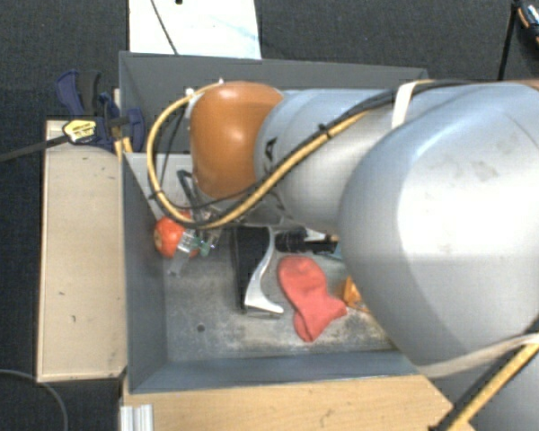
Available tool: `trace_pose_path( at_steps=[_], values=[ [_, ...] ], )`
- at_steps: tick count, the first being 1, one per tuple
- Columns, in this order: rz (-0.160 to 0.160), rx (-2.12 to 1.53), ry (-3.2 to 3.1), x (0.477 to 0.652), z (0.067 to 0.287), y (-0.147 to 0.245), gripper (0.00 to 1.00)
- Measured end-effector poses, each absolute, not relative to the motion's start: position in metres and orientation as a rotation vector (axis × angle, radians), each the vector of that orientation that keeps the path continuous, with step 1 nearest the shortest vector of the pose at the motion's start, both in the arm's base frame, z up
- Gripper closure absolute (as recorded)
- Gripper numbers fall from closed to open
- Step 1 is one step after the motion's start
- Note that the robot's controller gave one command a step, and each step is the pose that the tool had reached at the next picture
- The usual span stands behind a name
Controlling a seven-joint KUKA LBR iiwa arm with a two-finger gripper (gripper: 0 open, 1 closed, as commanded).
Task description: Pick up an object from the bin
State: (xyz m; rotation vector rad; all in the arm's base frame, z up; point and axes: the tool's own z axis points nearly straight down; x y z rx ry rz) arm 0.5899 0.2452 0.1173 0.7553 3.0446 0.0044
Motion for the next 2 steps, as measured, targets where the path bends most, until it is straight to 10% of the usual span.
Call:
trace_pose_path(
  at_steps=[1,2],
  values=[
    [-0.012,0.454,3.085,0.6011,0.0807,0.2374,0.0],
    [-0.008,0.639,3.047,0.6036,0.0793,0.2371,1.0]
  ],
)
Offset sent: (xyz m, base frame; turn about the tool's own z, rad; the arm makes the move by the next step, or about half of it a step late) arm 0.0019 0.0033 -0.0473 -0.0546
